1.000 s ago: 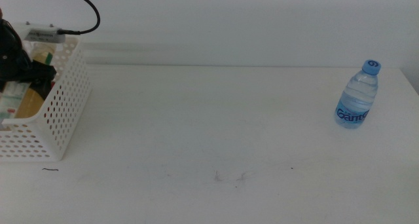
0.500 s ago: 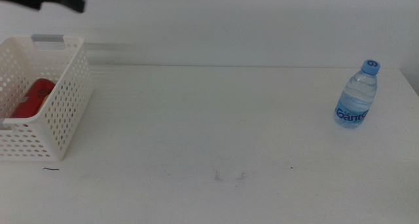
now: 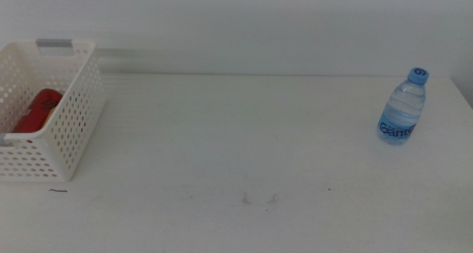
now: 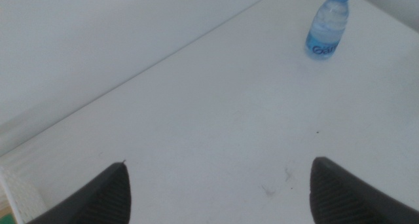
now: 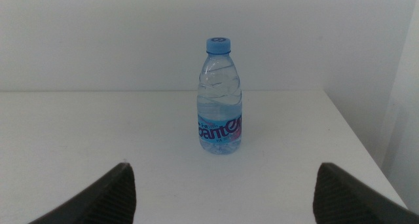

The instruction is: Use arms to grab the bottles and put them into the dustbin to the left of the table.

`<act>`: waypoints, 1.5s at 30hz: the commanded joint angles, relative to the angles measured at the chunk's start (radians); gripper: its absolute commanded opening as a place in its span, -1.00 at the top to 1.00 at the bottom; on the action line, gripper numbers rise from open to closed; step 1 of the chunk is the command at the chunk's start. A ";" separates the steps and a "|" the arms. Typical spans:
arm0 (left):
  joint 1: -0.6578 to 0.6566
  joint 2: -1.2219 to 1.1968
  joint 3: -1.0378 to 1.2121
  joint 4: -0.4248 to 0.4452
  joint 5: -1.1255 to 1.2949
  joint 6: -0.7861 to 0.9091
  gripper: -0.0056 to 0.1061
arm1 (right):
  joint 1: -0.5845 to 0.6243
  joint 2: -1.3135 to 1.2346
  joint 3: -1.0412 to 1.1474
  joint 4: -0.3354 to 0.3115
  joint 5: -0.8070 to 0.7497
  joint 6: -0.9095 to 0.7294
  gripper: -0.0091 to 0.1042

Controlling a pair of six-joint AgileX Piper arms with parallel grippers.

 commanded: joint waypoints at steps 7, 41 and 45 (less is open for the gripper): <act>-0.007 -0.018 0.005 0.002 -0.006 0.000 -0.78 | -0.009 -0.004 0.003 -0.007 -0.013 -0.002 -0.76; -0.007 -0.016 0.005 0.029 -0.006 0.000 -0.78 | -0.009 1.626 -0.284 0.081 -1.314 -0.119 -0.76; -0.007 -0.016 0.005 0.029 -0.006 0.000 -0.78 | -0.009 1.782 -0.378 0.168 -1.318 -0.140 -0.76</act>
